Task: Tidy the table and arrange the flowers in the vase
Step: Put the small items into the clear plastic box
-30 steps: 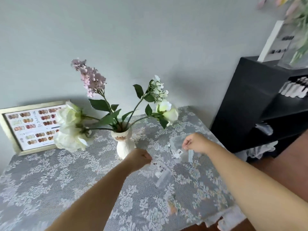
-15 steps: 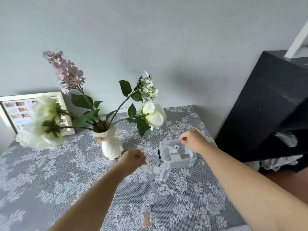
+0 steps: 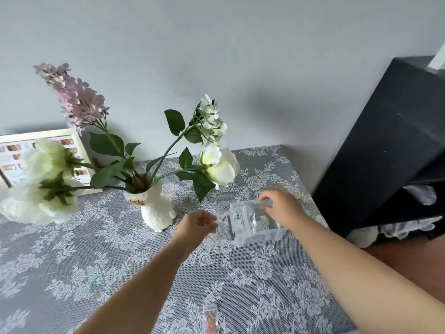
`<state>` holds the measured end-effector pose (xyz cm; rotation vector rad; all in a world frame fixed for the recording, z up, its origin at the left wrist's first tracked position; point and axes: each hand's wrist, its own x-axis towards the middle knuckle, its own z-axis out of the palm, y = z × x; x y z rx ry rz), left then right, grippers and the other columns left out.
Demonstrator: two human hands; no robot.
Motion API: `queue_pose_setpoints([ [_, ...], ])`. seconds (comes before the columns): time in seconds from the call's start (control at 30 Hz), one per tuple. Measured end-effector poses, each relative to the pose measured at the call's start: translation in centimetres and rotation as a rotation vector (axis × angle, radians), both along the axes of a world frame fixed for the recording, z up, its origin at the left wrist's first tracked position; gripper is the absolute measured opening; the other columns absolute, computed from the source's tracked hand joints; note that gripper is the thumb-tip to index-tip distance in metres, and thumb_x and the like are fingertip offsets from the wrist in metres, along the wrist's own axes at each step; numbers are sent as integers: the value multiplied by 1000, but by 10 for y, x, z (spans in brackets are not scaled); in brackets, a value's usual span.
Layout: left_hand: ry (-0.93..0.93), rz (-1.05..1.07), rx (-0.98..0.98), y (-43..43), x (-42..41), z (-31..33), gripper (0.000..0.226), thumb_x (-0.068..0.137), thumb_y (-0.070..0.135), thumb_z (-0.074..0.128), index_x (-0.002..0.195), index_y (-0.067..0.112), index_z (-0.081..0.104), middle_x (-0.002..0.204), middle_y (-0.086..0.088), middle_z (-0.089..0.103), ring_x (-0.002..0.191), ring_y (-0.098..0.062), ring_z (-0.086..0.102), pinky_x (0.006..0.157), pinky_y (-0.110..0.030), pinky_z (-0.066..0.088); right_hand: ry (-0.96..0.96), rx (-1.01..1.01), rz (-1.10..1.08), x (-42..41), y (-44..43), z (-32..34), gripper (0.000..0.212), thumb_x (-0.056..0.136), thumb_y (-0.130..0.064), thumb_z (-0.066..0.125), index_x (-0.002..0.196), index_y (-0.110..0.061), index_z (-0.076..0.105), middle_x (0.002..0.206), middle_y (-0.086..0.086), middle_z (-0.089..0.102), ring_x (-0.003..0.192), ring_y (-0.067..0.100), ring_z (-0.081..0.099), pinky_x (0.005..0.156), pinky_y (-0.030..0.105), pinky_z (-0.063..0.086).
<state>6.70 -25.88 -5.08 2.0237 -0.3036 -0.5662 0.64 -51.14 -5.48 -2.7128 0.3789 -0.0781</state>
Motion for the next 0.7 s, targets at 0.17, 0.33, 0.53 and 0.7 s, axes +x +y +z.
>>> queue_pose_setpoints([
  [0.17, -84, 33, 57, -36, 4, 5, 12, 79, 8, 70, 83, 18, 64, 73, 3, 65, 59, 0, 58, 49, -11, 42, 297, 322, -28, -11, -27, 11, 88, 66, -15, 74, 132, -48, 26, 136, 8, 34, 64, 8, 58, 48, 17, 45],
  [0.33, -130, -8, 187, -77, 4, 6, 11, 79, 6, 69, 85, 14, 65, 83, -3, 67, 69, -11, 61, 62, -20, 53, 425, 326, 0, -24, -28, 2, 111, 58, -23, 82, 136, -52, 9, 154, -6, 12, 128, 22, 35, 101, 48, 38],
  [0.53, -204, -141, 372, -99, -2, -1, 31, 83, 14, 66, 113, 14, 59, 89, -2, 63, 71, -12, 62, 68, -26, 56, 369, 398, -44, -30, -34, 1, 111, 52, -19, 85, 134, -53, 19, 147, 2, 26, 115, 21, 39, 81, 31, 45],
  [0.7, -521, -241, 441, -76, -3, 5, 25, 84, 22, 63, 109, 20, 59, 98, 1, 62, 80, -12, 59, 76, -30, 55, 337, 315, 11, -26, -29, 9, 111, 54, -26, 84, 137, -48, 14, 152, -6, 17, 132, 24, 27, 103, 46, 28],
])
